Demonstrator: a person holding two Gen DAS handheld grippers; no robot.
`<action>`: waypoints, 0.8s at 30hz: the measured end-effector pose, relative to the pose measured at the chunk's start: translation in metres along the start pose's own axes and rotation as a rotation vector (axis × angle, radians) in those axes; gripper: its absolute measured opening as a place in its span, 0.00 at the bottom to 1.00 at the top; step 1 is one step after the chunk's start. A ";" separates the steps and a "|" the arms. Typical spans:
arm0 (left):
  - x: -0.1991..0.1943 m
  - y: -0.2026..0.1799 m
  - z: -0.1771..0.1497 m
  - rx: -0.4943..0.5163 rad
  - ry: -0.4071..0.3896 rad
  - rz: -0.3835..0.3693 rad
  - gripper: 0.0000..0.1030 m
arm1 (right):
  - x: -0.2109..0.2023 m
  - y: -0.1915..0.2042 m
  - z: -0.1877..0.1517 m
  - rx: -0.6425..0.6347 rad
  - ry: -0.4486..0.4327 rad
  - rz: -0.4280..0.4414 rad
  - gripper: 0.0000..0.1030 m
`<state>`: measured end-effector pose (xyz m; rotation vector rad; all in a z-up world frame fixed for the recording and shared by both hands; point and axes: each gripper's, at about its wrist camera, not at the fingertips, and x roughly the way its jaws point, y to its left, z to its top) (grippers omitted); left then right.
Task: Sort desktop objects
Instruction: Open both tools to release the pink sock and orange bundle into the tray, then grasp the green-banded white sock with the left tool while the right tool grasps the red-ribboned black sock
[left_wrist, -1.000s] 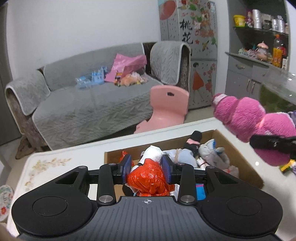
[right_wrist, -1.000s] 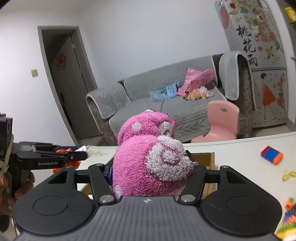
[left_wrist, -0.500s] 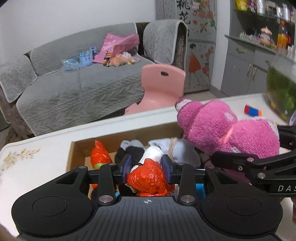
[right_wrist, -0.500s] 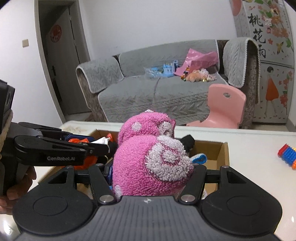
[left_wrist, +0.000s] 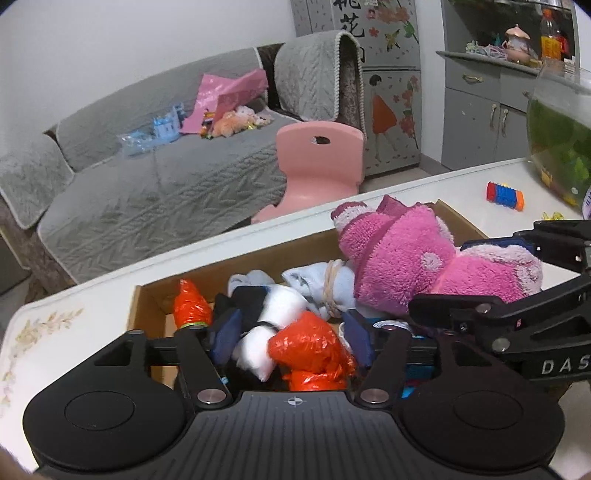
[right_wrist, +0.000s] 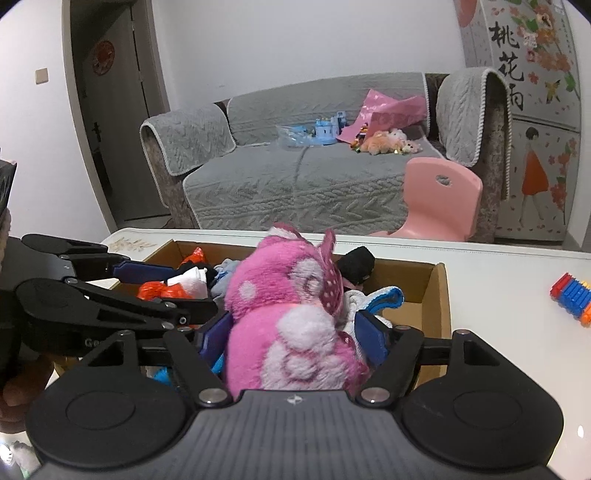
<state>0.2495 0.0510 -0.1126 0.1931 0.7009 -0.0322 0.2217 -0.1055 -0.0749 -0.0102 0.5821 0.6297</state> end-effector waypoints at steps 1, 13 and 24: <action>-0.004 0.000 -0.001 0.001 -0.008 0.007 0.78 | -0.001 -0.001 0.002 0.004 -0.004 0.001 0.69; -0.104 -0.015 -0.020 0.040 -0.163 0.059 1.00 | -0.070 0.008 0.014 0.014 -0.142 0.017 0.82; -0.174 0.000 -0.114 -0.079 -0.123 0.069 1.00 | -0.132 0.039 -0.040 0.026 -0.182 0.077 0.91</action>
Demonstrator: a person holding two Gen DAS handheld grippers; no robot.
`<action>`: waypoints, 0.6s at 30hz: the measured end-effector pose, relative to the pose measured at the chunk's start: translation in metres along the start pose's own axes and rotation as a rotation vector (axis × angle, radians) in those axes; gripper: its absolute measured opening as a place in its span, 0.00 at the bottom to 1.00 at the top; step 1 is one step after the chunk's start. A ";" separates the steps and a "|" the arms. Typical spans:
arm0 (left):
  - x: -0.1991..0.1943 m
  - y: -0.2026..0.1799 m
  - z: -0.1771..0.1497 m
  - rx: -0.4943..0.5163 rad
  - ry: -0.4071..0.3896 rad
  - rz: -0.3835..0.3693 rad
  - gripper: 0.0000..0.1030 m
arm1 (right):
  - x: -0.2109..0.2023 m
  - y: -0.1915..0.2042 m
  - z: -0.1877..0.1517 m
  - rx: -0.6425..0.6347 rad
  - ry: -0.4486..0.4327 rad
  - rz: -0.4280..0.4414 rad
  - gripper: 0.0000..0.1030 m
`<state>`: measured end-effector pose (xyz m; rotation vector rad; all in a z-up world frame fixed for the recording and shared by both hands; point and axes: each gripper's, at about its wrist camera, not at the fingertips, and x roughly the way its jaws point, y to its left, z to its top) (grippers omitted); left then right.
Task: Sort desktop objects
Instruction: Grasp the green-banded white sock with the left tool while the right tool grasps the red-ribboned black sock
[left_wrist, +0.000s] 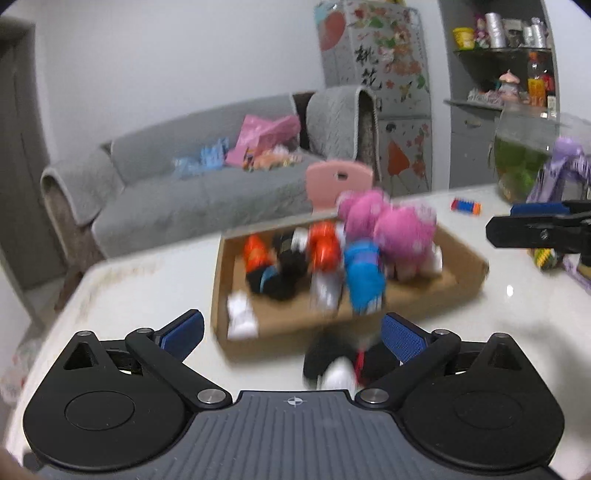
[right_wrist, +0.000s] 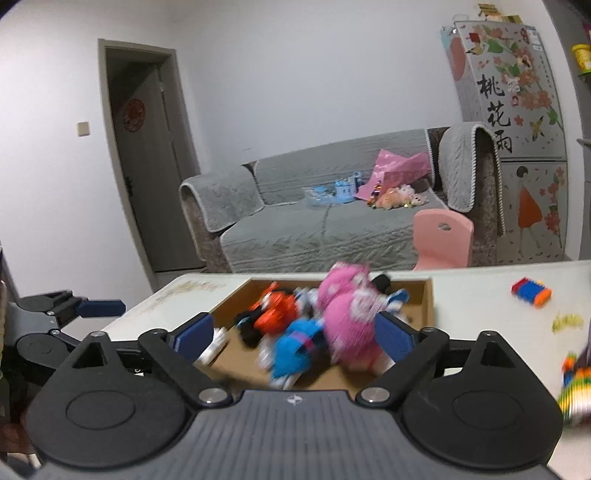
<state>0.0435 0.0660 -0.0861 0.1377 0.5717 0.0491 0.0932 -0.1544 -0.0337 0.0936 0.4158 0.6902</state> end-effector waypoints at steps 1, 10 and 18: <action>0.003 0.000 -0.008 -0.003 0.031 -0.008 1.00 | 0.001 0.005 -0.006 0.001 0.011 0.007 0.92; 0.044 -0.023 -0.026 0.038 0.126 0.020 1.00 | 0.030 0.024 -0.029 0.033 0.089 0.062 0.90; 0.066 -0.003 -0.043 -0.064 0.182 0.001 0.86 | 0.032 0.001 -0.030 0.053 0.098 0.035 0.90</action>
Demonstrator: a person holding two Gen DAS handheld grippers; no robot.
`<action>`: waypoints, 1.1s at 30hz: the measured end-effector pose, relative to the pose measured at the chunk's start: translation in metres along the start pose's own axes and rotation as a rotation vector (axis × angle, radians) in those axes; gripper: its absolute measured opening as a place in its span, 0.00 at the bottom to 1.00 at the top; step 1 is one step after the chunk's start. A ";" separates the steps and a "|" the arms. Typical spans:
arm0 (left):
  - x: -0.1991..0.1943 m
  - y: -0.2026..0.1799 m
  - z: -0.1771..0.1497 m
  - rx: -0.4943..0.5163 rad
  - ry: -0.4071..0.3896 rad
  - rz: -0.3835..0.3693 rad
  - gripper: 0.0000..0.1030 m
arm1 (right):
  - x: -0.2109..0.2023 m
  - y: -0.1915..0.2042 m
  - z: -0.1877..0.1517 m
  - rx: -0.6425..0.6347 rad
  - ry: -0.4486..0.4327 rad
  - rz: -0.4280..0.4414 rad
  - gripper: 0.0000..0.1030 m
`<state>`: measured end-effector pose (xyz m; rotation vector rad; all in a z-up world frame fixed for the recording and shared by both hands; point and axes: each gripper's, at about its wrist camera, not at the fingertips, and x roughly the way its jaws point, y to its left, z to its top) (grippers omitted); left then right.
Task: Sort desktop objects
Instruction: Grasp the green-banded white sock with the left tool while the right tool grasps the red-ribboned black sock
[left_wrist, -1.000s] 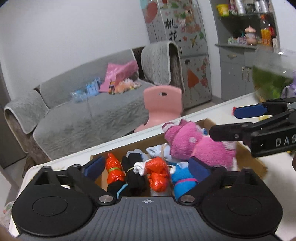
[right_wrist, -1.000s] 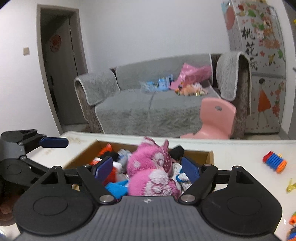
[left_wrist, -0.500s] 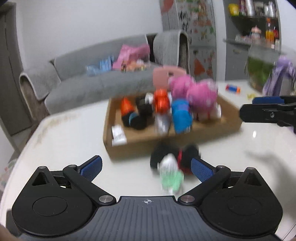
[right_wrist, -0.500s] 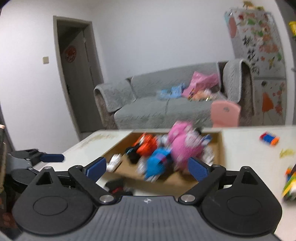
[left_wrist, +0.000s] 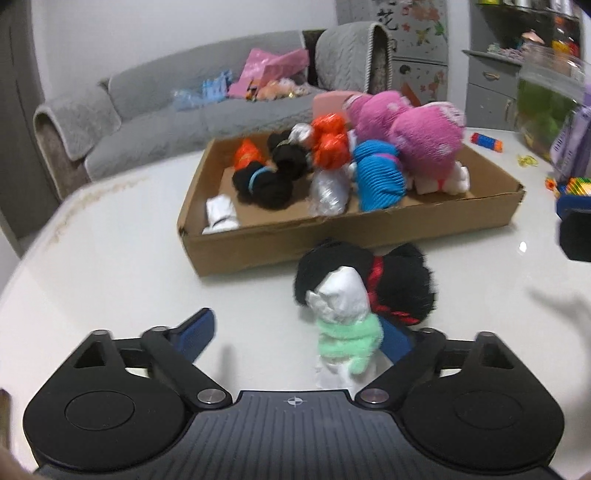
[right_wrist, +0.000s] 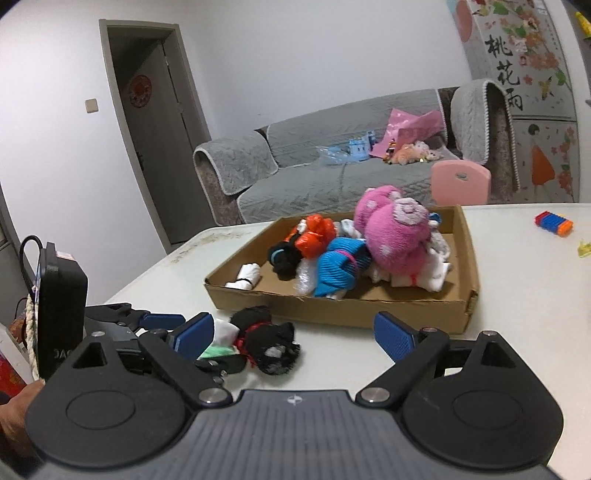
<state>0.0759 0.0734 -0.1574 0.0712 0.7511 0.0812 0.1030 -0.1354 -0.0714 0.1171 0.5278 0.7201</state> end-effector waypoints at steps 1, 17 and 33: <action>0.002 0.005 -0.002 -0.021 0.010 -0.004 0.78 | 0.002 0.000 -0.002 0.001 0.003 0.000 0.90; 0.000 0.054 -0.009 -0.095 0.037 0.008 0.53 | 0.055 0.060 -0.024 -0.265 0.093 0.040 0.87; 0.001 0.065 0.000 -0.086 -0.002 0.077 0.81 | 0.079 0.052 -0.031 -0.248 0.164 0.079 0.69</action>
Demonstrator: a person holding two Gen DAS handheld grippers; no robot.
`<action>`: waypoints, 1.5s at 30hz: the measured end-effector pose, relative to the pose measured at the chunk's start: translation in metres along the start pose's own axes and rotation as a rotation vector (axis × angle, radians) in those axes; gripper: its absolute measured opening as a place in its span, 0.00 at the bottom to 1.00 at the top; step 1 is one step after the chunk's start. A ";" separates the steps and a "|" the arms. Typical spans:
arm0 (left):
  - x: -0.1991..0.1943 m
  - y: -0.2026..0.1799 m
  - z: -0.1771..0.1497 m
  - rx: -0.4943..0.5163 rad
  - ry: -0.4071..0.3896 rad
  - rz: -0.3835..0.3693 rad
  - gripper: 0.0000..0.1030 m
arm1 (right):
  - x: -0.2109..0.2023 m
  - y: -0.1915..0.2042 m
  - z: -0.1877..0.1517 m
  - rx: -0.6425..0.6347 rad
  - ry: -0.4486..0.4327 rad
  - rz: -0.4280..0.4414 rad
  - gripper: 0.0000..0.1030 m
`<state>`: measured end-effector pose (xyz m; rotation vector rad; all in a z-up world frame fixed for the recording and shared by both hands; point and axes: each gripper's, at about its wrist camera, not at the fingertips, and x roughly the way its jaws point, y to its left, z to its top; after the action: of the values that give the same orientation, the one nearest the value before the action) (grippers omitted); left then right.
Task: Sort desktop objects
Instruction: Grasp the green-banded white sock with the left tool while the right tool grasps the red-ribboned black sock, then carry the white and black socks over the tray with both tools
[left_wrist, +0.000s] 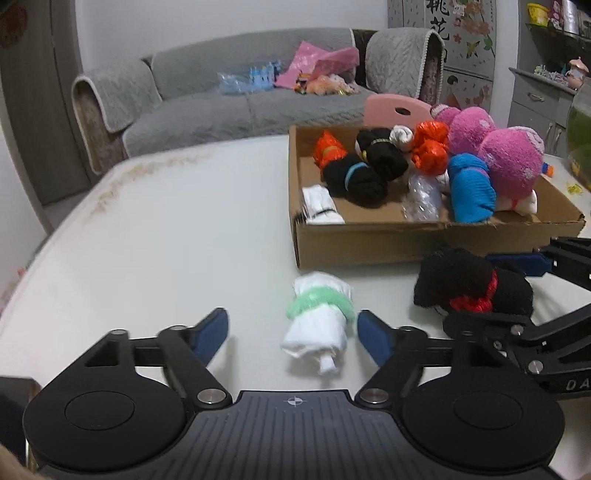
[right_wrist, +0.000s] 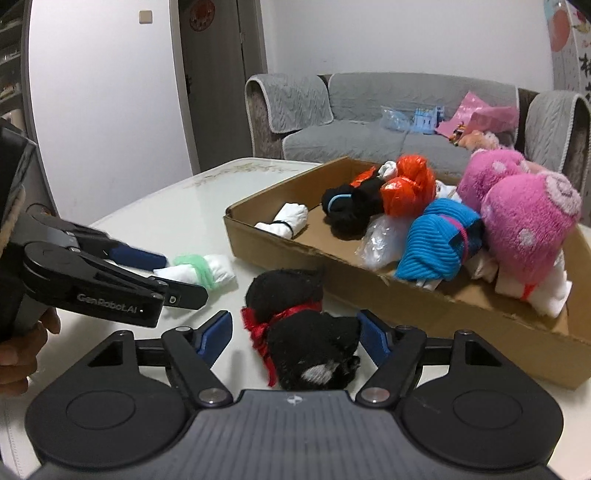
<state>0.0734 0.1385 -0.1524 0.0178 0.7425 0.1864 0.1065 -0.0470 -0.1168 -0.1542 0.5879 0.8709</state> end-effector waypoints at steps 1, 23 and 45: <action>0.003 0.000 0.002 0.001 0.001 -0.005 0.81 | 0.001 -0.002 0.001 0.007 0.006 0.011 0.69; -0.025 -0.011 -0.007 0.044 -0.030 -0.059 0.39 | -0.071 -0.049 -0.021 0.334 -0.080 0.092 0.42; -0.088 -0.003 0.047 0.042 -0.126 -0.072 0.39 | -0.153 -0.116 -0.013 0.526 -0.303 0.022 0.42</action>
<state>0.0423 0.1222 -0.0592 0.0427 0.6202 0.1000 0.1126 -0.2297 -0.0570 0.4543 0.5155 0.7170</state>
